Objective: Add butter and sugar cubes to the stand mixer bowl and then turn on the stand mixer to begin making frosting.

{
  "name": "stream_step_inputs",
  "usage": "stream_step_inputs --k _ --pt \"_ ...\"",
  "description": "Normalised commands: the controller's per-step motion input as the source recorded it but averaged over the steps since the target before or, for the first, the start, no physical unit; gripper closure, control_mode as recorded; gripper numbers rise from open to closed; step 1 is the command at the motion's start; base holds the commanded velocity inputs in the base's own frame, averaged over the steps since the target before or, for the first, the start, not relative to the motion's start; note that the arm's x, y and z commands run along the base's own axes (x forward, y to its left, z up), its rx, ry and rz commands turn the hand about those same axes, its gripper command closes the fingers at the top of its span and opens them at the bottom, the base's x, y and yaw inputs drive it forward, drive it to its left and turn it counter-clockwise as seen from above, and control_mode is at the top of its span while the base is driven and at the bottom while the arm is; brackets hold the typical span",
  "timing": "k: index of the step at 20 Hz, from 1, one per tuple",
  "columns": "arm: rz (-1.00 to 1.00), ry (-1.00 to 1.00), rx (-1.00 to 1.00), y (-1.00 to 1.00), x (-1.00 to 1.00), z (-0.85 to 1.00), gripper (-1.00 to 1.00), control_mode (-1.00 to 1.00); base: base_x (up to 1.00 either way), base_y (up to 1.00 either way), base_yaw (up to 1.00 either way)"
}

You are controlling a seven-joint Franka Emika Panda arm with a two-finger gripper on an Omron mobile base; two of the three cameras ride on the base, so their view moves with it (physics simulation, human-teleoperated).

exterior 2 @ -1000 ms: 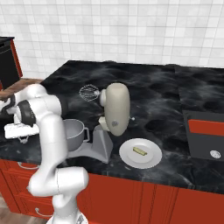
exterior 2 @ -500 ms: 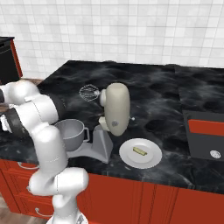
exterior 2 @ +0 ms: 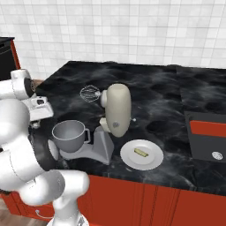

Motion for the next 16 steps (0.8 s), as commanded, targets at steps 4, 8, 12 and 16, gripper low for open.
stream_step_inputs --k 4,8,12,16 --pt "0.0 -0.26 0.19 -0.83 0.0 0.19 1.0 -1.0 0.0 0.0 0.0" --pt "-0.03 -0.07 0.12 -0.54 0.3 0.09 1.0 -1.0 0.0 0.0 0.0" --pt "-0.06 0.04 0.03 -0.26 0.64 0.02 1.0 -1.0 0.0 0.0 0.0" --pt "-0.08 0.12 0.0 -0.05 0.71 0.0 1.0 -1.0 0.0 0.0 0.0"
